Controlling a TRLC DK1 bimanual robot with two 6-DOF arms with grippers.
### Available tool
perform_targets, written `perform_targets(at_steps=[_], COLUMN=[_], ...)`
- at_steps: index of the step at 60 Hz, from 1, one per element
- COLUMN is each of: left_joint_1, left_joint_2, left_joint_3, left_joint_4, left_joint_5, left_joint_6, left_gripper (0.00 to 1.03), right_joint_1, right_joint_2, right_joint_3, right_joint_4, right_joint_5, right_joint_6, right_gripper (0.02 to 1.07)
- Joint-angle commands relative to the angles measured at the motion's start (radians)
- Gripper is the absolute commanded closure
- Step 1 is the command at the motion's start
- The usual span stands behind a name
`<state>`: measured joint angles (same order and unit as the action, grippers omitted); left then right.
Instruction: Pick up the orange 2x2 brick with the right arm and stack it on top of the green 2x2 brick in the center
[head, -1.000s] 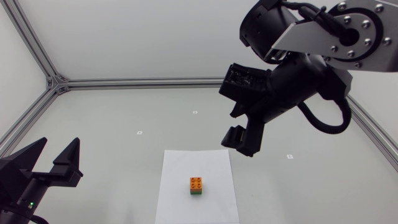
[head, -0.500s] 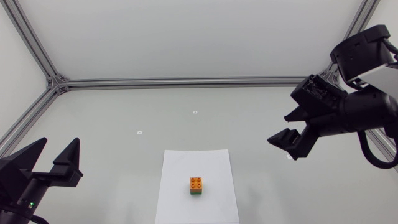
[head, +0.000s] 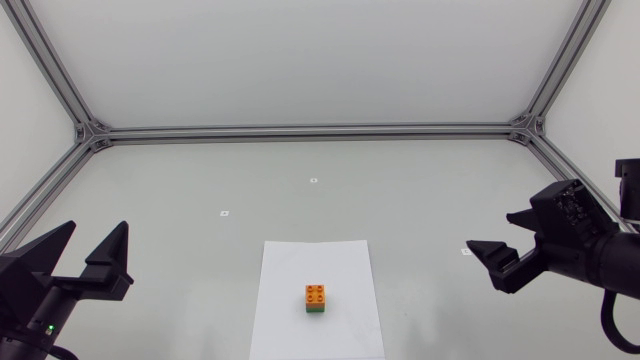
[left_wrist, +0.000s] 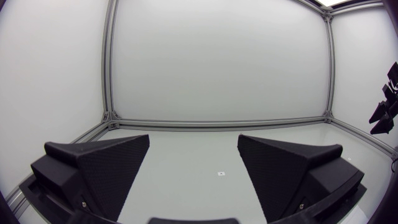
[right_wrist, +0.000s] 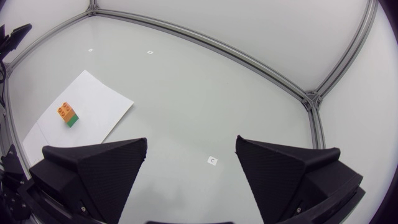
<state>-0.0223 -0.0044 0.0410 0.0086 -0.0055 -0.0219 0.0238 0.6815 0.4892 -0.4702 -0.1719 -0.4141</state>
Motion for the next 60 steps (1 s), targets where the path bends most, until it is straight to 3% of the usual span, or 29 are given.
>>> perform_targets(at_steps=[1, 12, 60], left_joint_1=[0.002, 0.002, 0.002], left_joint_2=[-0.008, -0.008, -0.008], left_joint_3=[-0.041, -0.041, -0.041], left_joint_4=[-0.013, -0.015, -0.015], left_joint_5=[0.004, 0.006, 0.004], left_joint_6=[0.013, 0.013, 0.013], left_gripper=[0.04, 0.04, 0.04], right_joint_1=[-0.044, -0.102, -0.031], right_joint_2=[-0.050, -0.188, -0.633], right_joint_3=[-0.058, -0.189, -0.460], right_joint_4=[0.045, 0.211, 0.445], right_joint_5=[0.002, 0.000, 0.155], right_joint_6=[0.040, 0.105, 0.384], right_gripper=[0.06, 0.06, 0.06])
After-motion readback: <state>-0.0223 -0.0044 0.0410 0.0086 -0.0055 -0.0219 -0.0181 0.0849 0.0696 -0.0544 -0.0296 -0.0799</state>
